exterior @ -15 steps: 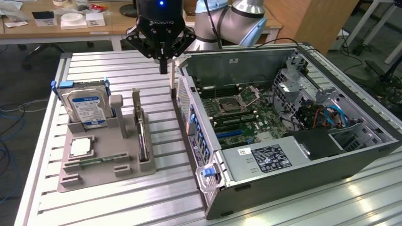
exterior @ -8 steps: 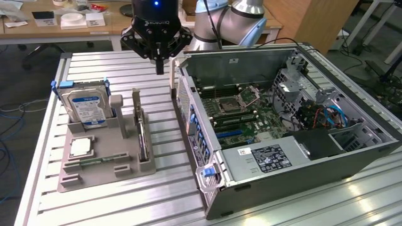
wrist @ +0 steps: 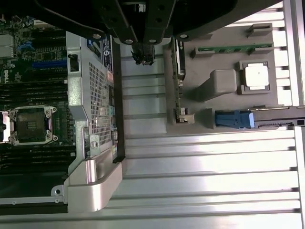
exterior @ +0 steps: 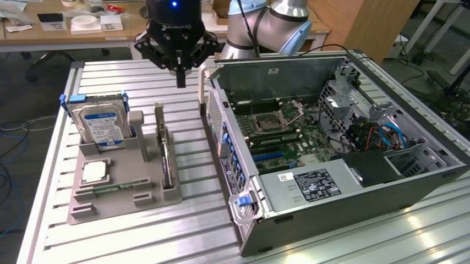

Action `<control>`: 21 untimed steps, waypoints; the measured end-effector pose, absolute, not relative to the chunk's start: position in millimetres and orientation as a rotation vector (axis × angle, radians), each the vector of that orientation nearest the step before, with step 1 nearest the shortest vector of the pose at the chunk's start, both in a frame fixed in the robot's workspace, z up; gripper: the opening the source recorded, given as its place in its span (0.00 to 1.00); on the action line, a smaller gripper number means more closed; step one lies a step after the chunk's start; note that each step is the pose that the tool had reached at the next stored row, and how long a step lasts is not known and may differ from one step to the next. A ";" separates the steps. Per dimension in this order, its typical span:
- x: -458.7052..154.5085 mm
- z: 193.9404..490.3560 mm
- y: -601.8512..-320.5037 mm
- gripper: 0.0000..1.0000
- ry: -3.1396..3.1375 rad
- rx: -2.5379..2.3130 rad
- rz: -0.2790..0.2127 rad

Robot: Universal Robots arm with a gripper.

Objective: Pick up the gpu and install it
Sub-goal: 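Reach for the gpu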

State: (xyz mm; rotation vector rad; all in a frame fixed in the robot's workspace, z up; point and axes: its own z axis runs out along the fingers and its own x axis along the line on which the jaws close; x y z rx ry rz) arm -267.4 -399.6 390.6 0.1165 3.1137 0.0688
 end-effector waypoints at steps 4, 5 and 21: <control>-272.3 390.4 -399.8 0.11 3.114 0.116 0.069; -273.5 390.4 -399.9 0.11 3.114 0.116 0.069; -291.4 389.6 -400.4 0.11 3.114 0.117 0.069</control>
